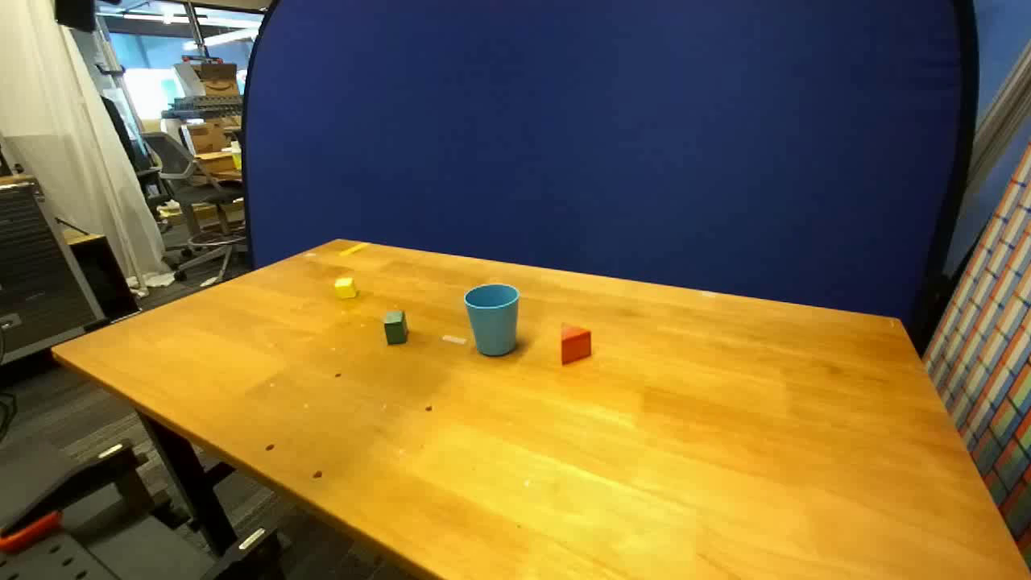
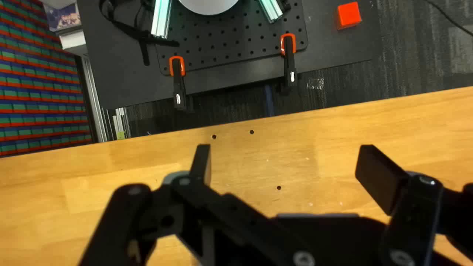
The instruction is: Put the yellow block inside the light blue cup
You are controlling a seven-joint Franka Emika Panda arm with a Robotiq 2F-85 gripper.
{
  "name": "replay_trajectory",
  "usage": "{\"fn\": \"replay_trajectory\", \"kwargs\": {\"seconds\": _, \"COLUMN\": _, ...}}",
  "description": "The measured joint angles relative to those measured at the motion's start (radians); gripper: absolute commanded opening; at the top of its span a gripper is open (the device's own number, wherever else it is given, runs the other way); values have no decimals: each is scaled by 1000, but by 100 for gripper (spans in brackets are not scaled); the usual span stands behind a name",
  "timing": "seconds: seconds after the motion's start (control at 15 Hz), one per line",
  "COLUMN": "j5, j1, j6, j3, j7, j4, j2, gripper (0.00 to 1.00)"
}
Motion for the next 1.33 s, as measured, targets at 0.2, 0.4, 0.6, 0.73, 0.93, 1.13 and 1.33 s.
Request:
{"fn": "replay_trajectory", "kwargs": {"seconds": 0.2, "j5": 0, "j1": 0, "j6": 0, "j3": 0, "j7": 0, "j4": 8, "j2": 0, "gripper": 100}}
{"fn": "replay_trajectory", "kwargs": {"seconds": 0.4, "j5": 0, "j1": 0, "j6": 0, "j3": 0, "j7": 0, "j4": 9, "j2": 0, "gripper": 100}}
{"fn": "replay_trajectory", "kwargs": {"seconds": 0.6, "j5": -2, "j1": 0, "j6": 38, "j3": 8, "j7": 3, "j4": -7, "j2": 12, "gripper": 100}}
{"fn": "replay_trajectory", "kwargs": {"seconds": 0.73, "j5": -13, "j1": 1, "j6": 155, "j3": 44, "j7": 15, "j4": -37, "j2": 58, "gripper": 100}}
{"fn": "replay_trajectory", "kwargs": {"seconds": 0.93, "j5": -26, "j1": 16, "j6": 392, "j3": 125, "j7": 43, "j4": -76, "j2": 185, "gripper": 100}}
{"fn": "replay_trajectory", "kwargs": {"seconds": 1.13, "j5": -63, "j1": 49, "j6": 604, "j3": 176, "j7": 70, "j4": -71, "j2": 356, "gripper": 100}}
{"fn": "replay_trajectory", "kwargs": {"seconds": 1.33, "j5": -127, "j1": 78, "j6": 746, "j3": 183, "j7": 76, "j4": -20, "j2": 535, "gripper": 100}}
